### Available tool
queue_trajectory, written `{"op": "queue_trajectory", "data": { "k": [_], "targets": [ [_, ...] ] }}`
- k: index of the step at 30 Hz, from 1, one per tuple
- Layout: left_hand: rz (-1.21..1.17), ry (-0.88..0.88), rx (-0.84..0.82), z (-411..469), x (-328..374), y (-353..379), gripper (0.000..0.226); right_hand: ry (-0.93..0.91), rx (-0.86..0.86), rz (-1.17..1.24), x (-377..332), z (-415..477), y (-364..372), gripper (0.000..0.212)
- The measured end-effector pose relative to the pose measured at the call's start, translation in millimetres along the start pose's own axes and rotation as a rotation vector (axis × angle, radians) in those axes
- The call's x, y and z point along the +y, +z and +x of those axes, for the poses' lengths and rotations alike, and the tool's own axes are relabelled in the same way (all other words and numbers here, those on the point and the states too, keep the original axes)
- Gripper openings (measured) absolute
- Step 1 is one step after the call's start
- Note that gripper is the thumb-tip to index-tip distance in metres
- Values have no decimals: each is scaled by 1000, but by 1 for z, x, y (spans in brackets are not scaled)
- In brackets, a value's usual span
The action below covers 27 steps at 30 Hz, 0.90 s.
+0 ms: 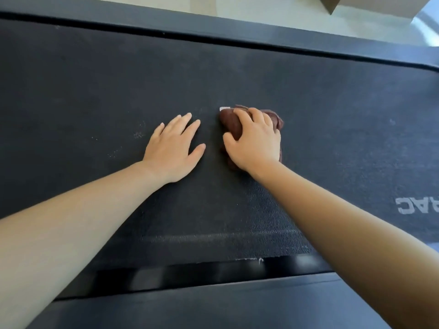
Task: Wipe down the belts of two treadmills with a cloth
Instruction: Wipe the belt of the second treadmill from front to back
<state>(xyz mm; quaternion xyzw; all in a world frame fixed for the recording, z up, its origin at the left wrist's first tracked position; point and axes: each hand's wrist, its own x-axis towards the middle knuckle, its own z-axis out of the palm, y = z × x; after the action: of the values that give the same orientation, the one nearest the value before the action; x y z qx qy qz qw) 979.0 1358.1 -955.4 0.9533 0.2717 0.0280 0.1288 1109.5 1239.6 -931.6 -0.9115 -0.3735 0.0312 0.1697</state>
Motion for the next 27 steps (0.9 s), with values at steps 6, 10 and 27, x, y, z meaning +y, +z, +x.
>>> {"op": "queue_trajectory", "data": {
  "k": [6, 10, 27],
  "targets": [
    [10, 11, -13, 25, -7, -1, 60, -107, -23, -10, 16, -5, -2, 52],
    [19, -51, -38, 82, -9, -6, 59, -79, -15, 0, 12, 46, 4, 53],
    [35, -151, 69, 155, -18, 2, 60, -45, 13, 17, 2, 268, 23, 53]
  ]
}}
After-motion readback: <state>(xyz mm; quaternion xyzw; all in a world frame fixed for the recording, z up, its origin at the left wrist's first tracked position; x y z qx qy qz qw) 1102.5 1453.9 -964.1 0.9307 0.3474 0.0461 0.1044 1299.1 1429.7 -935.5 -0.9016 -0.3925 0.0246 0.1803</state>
